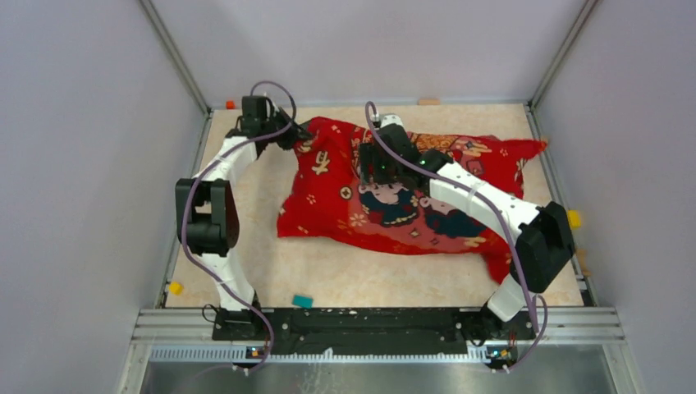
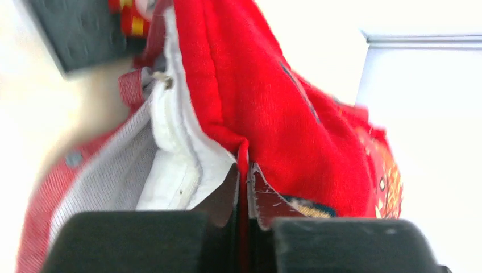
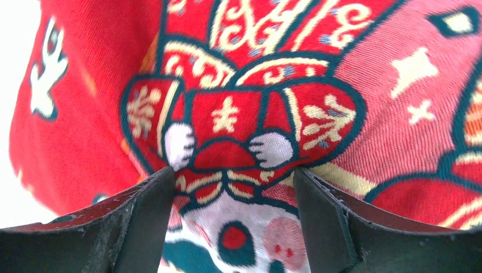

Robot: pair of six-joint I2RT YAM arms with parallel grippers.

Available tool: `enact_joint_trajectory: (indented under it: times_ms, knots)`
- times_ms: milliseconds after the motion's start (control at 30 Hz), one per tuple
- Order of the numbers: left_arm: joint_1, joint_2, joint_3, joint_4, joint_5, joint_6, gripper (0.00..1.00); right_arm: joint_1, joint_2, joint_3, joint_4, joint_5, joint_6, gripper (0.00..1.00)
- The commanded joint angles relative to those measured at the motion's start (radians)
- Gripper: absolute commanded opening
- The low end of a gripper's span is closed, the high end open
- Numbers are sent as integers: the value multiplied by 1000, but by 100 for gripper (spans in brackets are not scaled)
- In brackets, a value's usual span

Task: Put the pillow into the pillowcase

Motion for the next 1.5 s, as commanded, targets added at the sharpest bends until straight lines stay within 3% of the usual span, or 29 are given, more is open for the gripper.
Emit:
enact_joint_trajectory:
  times_ms: [0,67,100,233,300,433,667,833,900,1067,1133,1333,1433,1467]
  knots:
    - [2,13,224,-117,19,120,16,16,46,100,26,-98,37,75]
    - [-3,-59,171,-141,-35,170,55,-12,31,119,23,-111,25,75]
    - [2,-109,132,-149,-75,197,66,-18,20,131,12,-101,15,75]
    - [31,-306,10,-206,-214,288,93,-45,-45,170,-27,-69,-12,76]
    - [35,-406,-57,-208,-302,325,99,-69,-86,187,-47,-48,-23,77]
    - [39,-524,-171,-230,-392,371,99,-147,-166,181,-119,-7,-28,77]
    - [54,-548,-349,-220,-280,342,88,-269,-336,-14,-146,46,-29,79]
    - [54,-536,-442,-166,-272,308,79,-356,-356,-145,-77,-36,-20,79]
    - [54,-538,-457,-165,-308,292,67,-362,-343,-168,-57,-39,-18,79]
    - [58,-557,-465,-198,-417,288,15,-401,-301,-191,-19,-38,-15,78]
    - [60,-560,-469,-219,-451,285,0,-422,-288,-194,-5,-43,-14,78]
    - [92,-610,-515,-211,-474,286,0,-447,-254,-182,24,-50,-13,73]
    - [92,-609,-515,-202,-430,303,31,-447,-244,-177,32,-60,-15,73]
    - [92,-609,-516,-202,-431,303,46,-447,-240,-174,35,-60,-15,73]
